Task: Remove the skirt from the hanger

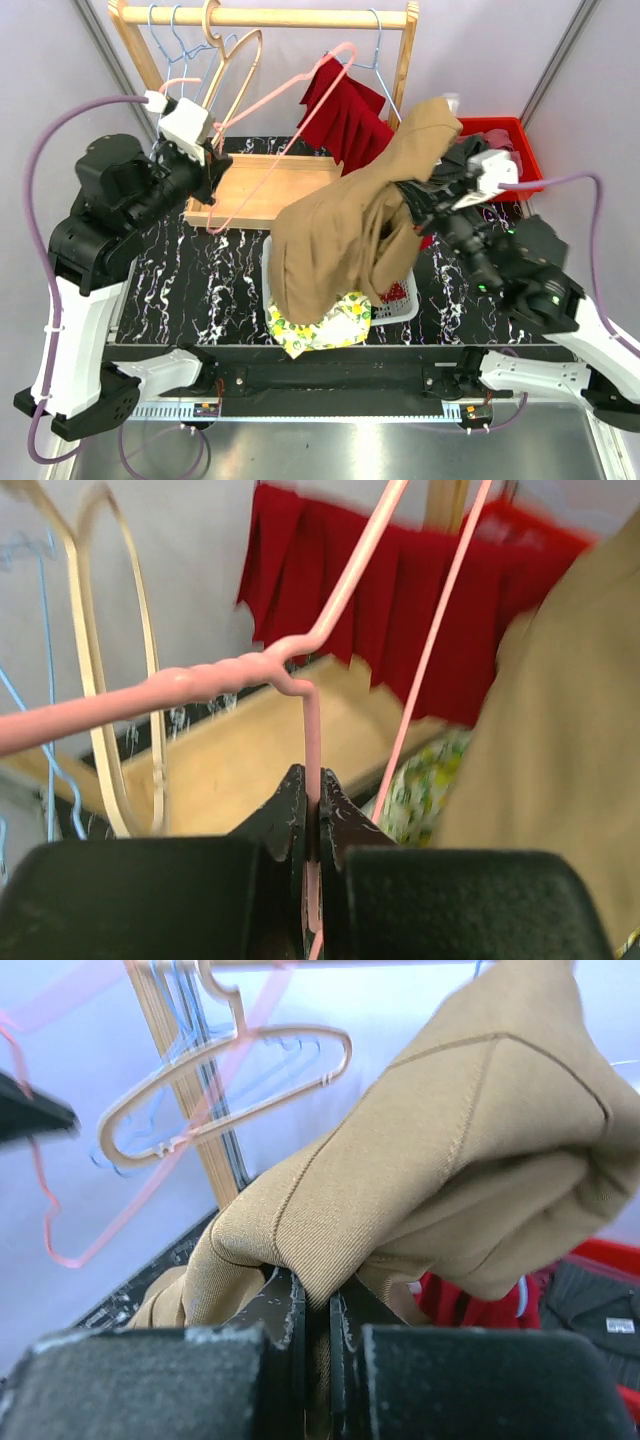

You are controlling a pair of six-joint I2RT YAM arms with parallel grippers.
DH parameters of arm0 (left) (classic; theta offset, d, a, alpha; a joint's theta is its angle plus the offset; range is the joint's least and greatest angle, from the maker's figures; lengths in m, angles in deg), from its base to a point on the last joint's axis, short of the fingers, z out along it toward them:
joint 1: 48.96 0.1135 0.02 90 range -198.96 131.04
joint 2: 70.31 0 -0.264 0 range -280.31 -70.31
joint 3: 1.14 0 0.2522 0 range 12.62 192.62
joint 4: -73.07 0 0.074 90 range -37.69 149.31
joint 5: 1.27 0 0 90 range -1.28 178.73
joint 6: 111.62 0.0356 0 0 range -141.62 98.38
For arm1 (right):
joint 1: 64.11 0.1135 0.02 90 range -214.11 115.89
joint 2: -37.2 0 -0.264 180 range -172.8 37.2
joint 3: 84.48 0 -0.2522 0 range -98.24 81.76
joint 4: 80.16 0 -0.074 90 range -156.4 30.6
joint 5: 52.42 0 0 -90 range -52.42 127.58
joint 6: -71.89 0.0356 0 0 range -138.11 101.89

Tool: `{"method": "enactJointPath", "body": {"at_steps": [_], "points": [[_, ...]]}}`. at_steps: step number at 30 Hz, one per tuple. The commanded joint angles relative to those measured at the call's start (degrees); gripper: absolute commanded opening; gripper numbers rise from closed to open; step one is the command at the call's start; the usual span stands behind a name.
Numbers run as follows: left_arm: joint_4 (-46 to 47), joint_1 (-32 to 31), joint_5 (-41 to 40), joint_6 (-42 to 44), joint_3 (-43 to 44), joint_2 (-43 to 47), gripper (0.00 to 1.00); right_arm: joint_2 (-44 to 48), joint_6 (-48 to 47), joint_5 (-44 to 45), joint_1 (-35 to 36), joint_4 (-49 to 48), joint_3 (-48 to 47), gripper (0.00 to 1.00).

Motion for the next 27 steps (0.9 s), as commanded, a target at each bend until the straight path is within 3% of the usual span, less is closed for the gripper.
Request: {"method": "enactJointPath", "body": {"at_steps": [1,10,16,27], "points": [[-9.72,0.16,-5.75,2.97,0.63,0.7,0.0,-0.03,-0.93,-2.02,-0.01,5.38,1.15,0.0],[-15.7,0.16,-7.96,3.06,2.82,1.85,0.0,-1.78,-1.82,-4.3,-0.01,4.41,-1.04,0.01],[-19.3,0.16,-10.24,3.41,7.3,-1.31,0.0,-6.87,2.57,-11.68,0.51,3.8,-0.26,0.01],[-24.39,0.16,-15.24,1.04,8.09,-5.18,0.0,-18.39,13.21,-20.48,4.03,-2.88,13.62,0.02]]}}
